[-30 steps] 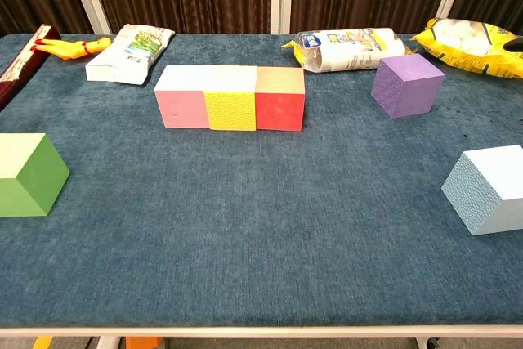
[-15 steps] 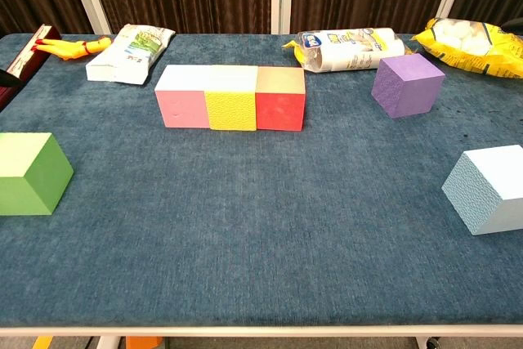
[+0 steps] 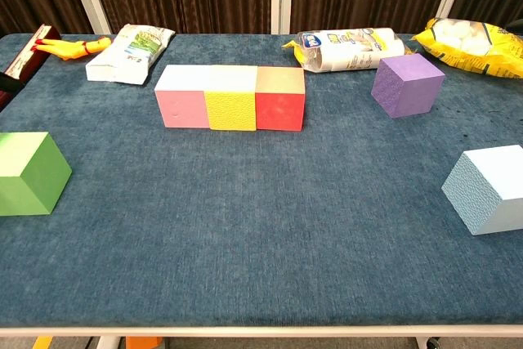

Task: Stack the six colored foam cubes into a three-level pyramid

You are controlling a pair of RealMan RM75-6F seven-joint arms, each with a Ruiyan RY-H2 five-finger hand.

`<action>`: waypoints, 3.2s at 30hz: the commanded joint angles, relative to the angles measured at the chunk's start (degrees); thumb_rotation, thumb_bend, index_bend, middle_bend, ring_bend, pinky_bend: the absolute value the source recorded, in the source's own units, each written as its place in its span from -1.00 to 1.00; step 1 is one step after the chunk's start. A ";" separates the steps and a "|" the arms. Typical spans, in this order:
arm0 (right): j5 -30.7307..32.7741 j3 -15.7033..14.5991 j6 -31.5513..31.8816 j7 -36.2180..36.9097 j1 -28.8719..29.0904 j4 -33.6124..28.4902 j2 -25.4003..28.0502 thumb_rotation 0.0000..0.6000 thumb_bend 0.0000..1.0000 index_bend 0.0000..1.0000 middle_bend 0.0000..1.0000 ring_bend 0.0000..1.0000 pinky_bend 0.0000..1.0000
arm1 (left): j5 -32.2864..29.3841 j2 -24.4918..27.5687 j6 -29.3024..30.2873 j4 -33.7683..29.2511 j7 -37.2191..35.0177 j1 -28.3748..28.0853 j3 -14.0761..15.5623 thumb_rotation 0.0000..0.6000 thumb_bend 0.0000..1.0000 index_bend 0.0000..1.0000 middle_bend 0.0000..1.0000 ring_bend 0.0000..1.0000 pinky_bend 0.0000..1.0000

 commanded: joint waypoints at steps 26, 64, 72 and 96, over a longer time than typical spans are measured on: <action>-0.69 -0.22 0.33 0.49 -1.36 -0.51 0.34 1.00 -0.86 -1.00 -0.82 -1.00 -0.94 | -3.29 -2.44 -1.27 2.76 3.27 -3.02 -3.97 1.00 -0.83 -0.18 -0.20 -0.31 0.00; -0.41 -0.56 -0.96 -0.17 -2.61 -3.46 4.74 1.00 -0.86 -1.00 -0.81 -1.00 -0.93 | -41.25 -13.04 -9.23 11.57 20.60 -38.18 -18.26 1.00 -0.88 -0.20 -0.21 -0.31 -0.05; -0.60 -0.71 -0.86 0.48 -2.98 -3.25 4.80 1.00 -0.86 -1.00 -0.81 -1.00 -0.93 | -42.86 -14.53 -8.17 12.31 22.61 -40.37 -17.20 1.00 -0.88 -0.20 -0.22 -0.31 -0.07; -0.92 -0.88 -1.09 2.09 -3.43 -1.46 4.20 1.00 -0.86 -1.00 -0.81 -1.00 -0.93 | -46.45 -16.54 -8.15 14.07 24.32 -43.31 -15.66 1.00 -0.88 -0.21 -0.23 -0.31 -0.07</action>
